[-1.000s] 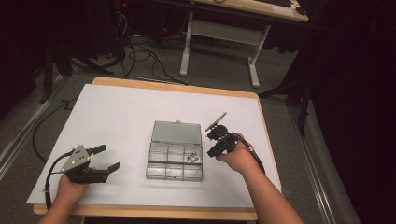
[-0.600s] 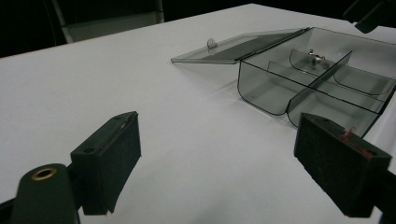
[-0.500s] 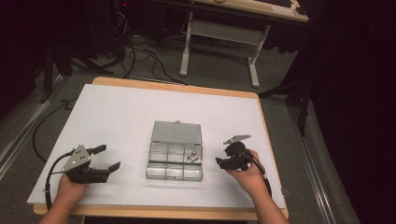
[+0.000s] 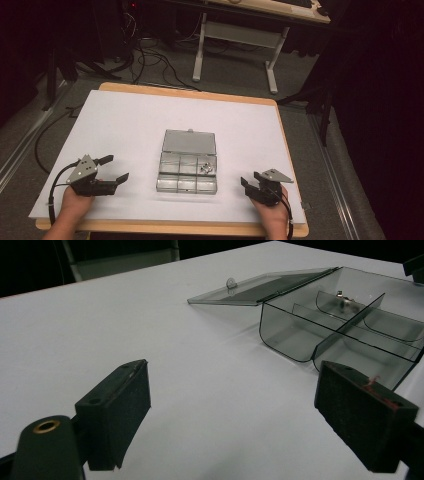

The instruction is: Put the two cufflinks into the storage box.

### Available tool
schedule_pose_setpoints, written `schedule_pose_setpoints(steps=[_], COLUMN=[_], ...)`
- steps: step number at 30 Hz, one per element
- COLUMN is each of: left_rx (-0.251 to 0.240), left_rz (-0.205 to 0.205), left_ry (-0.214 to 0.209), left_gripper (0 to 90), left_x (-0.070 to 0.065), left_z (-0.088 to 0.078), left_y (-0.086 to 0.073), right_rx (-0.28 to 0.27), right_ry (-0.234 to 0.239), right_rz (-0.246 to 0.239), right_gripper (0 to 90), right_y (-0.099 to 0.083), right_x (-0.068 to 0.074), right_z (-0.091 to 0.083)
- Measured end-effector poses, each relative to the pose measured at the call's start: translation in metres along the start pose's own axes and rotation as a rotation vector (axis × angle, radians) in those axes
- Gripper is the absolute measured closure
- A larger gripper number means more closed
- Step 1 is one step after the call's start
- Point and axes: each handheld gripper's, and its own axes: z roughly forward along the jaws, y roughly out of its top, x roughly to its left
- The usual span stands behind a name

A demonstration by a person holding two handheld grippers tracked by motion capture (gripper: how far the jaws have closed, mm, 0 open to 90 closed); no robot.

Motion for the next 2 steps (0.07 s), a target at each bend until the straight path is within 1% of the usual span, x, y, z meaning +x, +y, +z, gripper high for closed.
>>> schedule_pose_setpoints(steps=[1,2], left_rx=[0.004,0.003], left_rz=[0.002,0.004], left_ry=[0.0,-0.002], left_gripper=[15.3,15.3], left_x=[-0.0004,-0.0008], left_z=[0.0004,0.0003], left_y=[0.0,-0.0002], right_rx=[-0.004,-0.007], right_ry=[-0.024,-0.033], right_rz=[-0.011,-0.021], right_gripper=[38.2,37.1], right_y=[0.0001,0.0004], right_x=[-0.0004,0.0003], right_z=[-0.0017,-0.0017])
